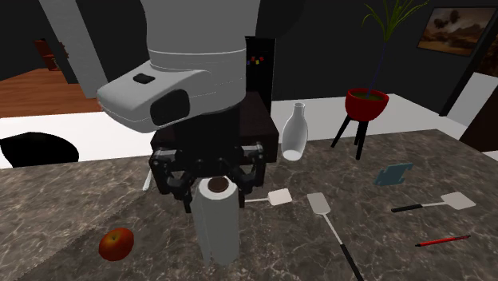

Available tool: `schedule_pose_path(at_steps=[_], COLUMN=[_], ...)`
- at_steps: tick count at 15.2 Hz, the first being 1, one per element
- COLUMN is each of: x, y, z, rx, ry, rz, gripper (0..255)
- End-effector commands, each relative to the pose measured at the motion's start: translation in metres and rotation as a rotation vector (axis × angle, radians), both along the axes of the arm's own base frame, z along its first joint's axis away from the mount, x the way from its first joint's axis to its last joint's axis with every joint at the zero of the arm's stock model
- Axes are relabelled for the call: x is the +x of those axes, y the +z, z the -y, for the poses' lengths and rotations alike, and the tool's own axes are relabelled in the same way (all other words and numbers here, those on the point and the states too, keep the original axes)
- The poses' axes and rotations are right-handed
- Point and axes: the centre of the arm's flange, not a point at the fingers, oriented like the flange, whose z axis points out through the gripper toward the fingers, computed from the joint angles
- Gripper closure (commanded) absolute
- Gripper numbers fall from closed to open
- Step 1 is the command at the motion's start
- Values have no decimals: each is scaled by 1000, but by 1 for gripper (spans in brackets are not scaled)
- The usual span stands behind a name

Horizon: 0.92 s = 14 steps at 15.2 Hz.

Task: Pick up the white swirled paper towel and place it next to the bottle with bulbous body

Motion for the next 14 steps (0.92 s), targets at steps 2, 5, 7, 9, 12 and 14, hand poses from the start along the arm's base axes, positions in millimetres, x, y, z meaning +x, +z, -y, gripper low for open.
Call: schedule_pose_path(at_steps=[2,5,7,9,12,14], x=[0,0,0,0,0,0], y=[17,32,43,54,69,80], z=[1,1,1,1,1,1], rx=[0,0,0,0,0,0], ry=[0,0,0,0,0,0], rz=[0,0,0,0,0,0], gripper=[255,255,255,255,255,255])
